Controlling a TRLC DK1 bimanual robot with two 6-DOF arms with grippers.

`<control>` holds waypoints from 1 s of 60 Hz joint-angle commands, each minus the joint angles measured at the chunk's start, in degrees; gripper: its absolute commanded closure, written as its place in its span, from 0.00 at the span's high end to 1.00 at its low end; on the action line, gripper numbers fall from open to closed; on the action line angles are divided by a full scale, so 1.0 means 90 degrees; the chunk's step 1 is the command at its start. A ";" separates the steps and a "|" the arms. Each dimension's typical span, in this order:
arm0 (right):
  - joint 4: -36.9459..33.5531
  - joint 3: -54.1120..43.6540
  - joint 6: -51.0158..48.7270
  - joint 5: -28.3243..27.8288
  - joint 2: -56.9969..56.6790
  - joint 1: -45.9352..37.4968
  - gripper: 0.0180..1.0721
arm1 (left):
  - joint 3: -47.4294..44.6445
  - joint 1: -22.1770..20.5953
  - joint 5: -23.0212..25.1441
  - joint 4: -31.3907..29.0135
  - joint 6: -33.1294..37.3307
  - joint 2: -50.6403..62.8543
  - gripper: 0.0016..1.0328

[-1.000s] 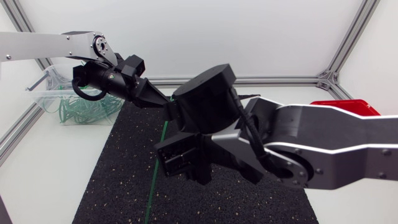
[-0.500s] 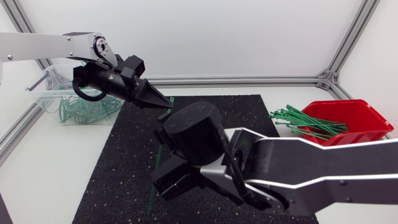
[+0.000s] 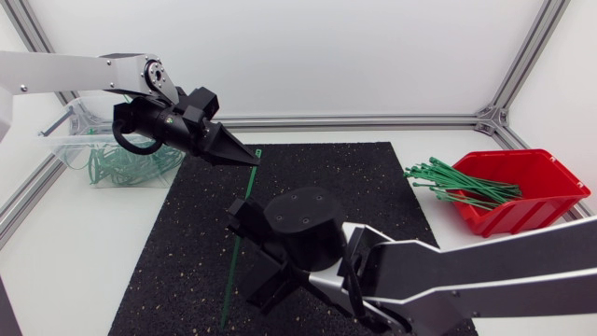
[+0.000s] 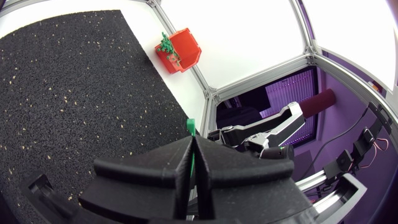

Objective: Take a green cable tie from the red box, thread the tail through the head to close it, then place it in the transparent bin on the left.

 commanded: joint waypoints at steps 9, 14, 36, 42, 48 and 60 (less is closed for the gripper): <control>0.0530 -0.0358 -0.0788 -0.0180 0.0129 -0.0046 0.73 | 0.0159 0.0039 -0.0033 -0.0165 0.0249 0.0241 0.03; 0.0637 -0.0417 -0.0944 -0.0238 0.0217 -0.0075 0.71 | 0.0159 0.0020 -0.0072 -0.0243 0.0376 0.0241 0.03; 0.2766 -0.0729 -0.2135 -0.1166 0.1067 -0.0622 0.70 | 0.0247 0.0029 -0.0189 -0.0321 0.0611 0.0348 0.03; 0.2844 -0.0700 -0.2135 -0.1215 0.1125 -0.0622 0.70 | 0.0305 0.0010 -0.0238 -0.0321 0.0611 0.0368 0.03; 0.2844 -0.0700 -0.2135 -0.1215 0.1125 -0.0603 0.70 | 0.0315 0.0000 -0.0267 -0.0331 0.0660 0.0397 0.03; 0.2844 -0.0807 -0.2135 -0.1088 0.1145 -0.0339 0.70 | 0.0384 -0.0019 -0.0325 -0.0379 0.0757 0.0466 0.03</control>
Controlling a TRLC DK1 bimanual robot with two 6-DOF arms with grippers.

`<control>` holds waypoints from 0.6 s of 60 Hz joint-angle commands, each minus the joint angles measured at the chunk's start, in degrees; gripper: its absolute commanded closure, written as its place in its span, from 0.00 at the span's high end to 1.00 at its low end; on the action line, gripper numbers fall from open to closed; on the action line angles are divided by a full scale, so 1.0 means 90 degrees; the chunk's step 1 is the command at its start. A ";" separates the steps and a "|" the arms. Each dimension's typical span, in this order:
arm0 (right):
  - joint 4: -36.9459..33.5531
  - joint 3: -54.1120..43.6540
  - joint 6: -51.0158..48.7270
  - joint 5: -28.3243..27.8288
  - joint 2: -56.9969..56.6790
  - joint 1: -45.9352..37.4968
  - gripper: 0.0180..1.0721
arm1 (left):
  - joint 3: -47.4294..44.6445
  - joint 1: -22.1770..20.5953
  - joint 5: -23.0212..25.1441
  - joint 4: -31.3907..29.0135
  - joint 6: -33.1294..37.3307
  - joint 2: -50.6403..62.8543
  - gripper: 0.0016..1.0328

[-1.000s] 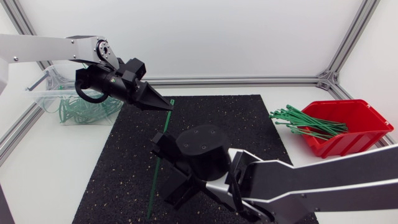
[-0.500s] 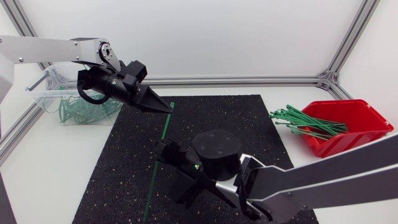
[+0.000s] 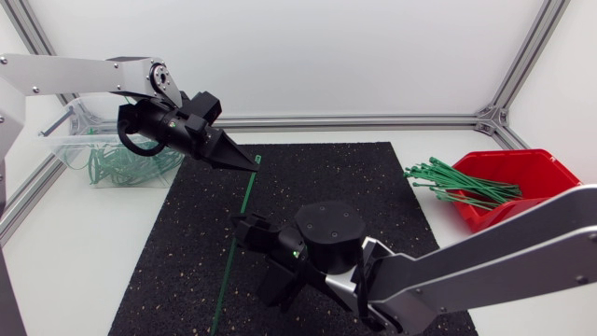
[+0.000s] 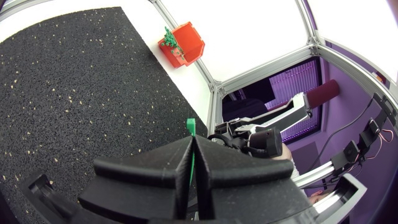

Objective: Take a green cable tie from the red box, thread the tail through the head to close it, then place it in the transparent bin on the left.

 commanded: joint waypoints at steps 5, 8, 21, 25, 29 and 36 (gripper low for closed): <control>0.0085 -0.0152 -0.0173 0.0107 0.0215 0.0281 0.67 | 0.0214 -0.0032 -0.0029 -0.0161 0.0221 0.0223 0.03; 0.0085 -0.0152 -0.0163 0.0146 0.0274 0.0349 0.64 | 0.0204 -0.0022 -0.0029 -0.0161 0.0221 0.0223 0.03; 0.0144 -0.0034 -0.0066 0.0410 0.0615 0.0682 0.36 | 0.0174 0.0056 -0.0029 -0.0219 0.0289 0.0223 0.03; 0.0144 -0.0025 -0.0017 0.0439 0.0655 0.0789 0.36 | 0.0184 0.0076 -0.0029 -0.0307 0.0387 0.0223 0.03; 0.0144 0.0024 0.0091 0.0488 0.0684 0.0906 0.36 | 0.0174 0.0095 -0.0029 -0.0317 0.0426 0.0213 0.03; 0.0144 0.0102 0.0169 0.0557 0.0762 0.1082 0.36 | 0.0204 0.0144 -0.0039 -0.0327 0.0484 0.0203 0.03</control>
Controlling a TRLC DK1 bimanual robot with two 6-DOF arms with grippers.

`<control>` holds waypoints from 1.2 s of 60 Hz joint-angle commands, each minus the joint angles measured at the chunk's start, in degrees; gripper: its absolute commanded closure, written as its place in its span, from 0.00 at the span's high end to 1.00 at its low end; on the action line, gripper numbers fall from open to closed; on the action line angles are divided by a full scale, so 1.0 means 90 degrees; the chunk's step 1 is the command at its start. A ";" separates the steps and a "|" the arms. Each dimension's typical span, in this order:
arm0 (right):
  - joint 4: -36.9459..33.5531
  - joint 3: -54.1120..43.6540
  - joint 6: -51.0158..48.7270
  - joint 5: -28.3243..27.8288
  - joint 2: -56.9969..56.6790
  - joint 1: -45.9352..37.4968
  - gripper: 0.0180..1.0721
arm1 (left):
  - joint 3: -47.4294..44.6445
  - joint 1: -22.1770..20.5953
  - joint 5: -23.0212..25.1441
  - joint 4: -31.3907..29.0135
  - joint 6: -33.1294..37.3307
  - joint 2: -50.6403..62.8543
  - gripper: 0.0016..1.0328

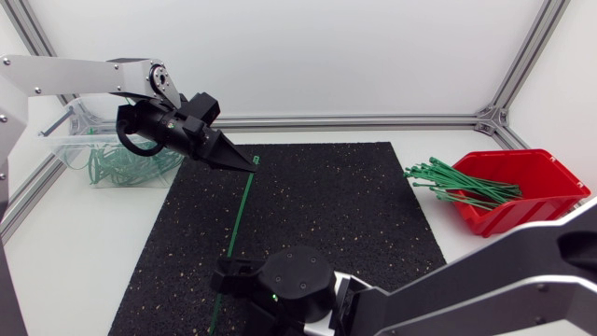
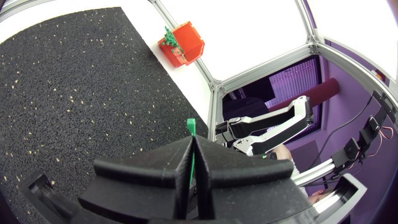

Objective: Take a green cable tie from the red box, thread the tail through the head to close it, then place it in the transparent bin on the left.

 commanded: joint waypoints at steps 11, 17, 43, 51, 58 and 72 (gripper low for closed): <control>0.0083 0.0222 0.0308 0.0191 0.0326 0.0386 0.36 | 0.0299 0.0110 -0.0020 -0.0184 0.0256 0.0138 0.03; 0.0083 0.0202 0.0396 0.0259 0.0374 0.0503 0.36 | 0.0426 0.0159 -0.0020 -0.0203 0.0256 0.0177 0.03; 0.0073 0.0085 0.0767 0.0318 0.0550 0.0689 0.32 | 0.1032 0.0276 -0.0107 -0.0428 0.0227 0.0421 0.03; 0.0073 0.0154 0.0816 0.0308 0.0648 0.0689 0.31 | 0.1032 0.0257 -0.0107 -0.0428 0.0217 0.0450 0.03; 0.0073 0.0154 0.0894 0.0308 0.0736 0.0718 0.31 | 0.1071 0.0237 -0.0098 -0.0438 0.0217 0.0479 0.03; 0.0093 0.0261 0.0894 0.0259 0.0882 0.0513 0.32 | 0.1061 0.0149 -0.0098 -0.0467 0.0207 0.0479 0.03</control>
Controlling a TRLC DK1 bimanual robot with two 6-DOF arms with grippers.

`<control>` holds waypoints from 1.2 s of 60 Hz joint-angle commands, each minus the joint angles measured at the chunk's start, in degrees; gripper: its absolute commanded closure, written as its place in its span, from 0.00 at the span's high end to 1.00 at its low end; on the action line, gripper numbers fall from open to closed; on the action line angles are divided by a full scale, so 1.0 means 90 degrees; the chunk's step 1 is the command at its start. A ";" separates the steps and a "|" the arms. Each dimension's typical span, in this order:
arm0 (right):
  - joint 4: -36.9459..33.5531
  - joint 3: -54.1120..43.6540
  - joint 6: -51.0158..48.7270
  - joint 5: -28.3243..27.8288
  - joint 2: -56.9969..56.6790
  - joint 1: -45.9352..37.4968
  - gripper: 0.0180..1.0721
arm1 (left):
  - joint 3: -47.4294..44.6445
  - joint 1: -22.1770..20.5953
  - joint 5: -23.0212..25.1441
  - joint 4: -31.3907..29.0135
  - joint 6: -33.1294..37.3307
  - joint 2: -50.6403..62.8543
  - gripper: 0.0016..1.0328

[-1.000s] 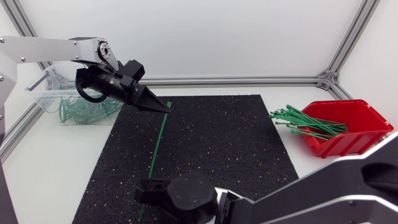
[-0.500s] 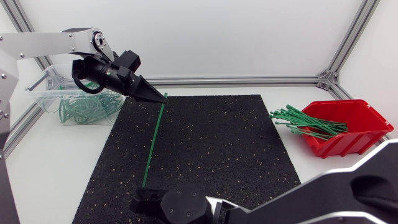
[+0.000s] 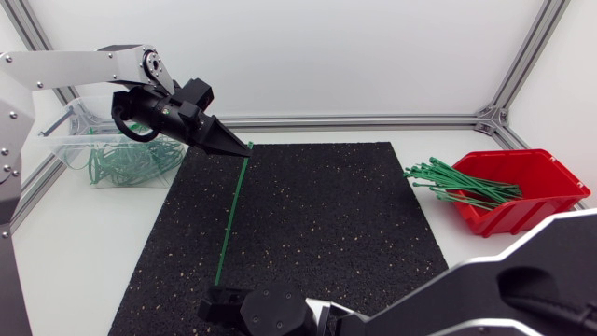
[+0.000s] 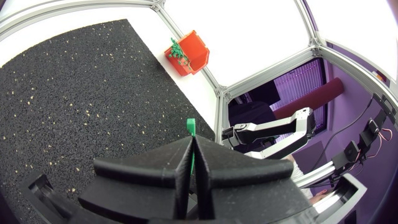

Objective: Take a green cable tie from the red box, thread the tail through the head to close it, then place it in the transparent bin on the left.

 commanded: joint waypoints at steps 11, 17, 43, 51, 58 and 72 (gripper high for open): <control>0.0030 0.0274 0.0069 -0.0181 0.0402 -0.0338 0.32 | 0.0126 -0.0125 0.0009 -0.0193 0.0183 0.0127 0.03; 0.0030 0.0381 0.0049 -0.0211 0.0519 -0.0465 0.32 | 0.0087 -0.0145 -0.0001 -0.0202 0.0183 0.0117 0.03; -0.0166 -0.0029 0.0039 -0.0162 -0.0086 -0.0709 0.32 | 0.0057 -0.0155 -0.0001 -0.0261 0.0163 -0.0107 0.03; -0.0185 -0.0097 0.0030 -0.0162 -0.0203 -0.0729 0.32 | -0.0069 -0.0184 0.0009 -0.0281 0.0163 -0.0205 0.03; -0.0166 -0.0097 -0.0009 -0.0162 -0.0350 -0.0738 0.32 | -0.0177 -0.0252 0.0009 -0.0310 0.0144 -0.0312 0.03; -0.0185 -0.0097 -0.0195 -0.0152 -0.0897 -0.0777 0.34 | -0.0128 -0.0379 0.0009 -0.0359 -0.0130 -0.0625 0.03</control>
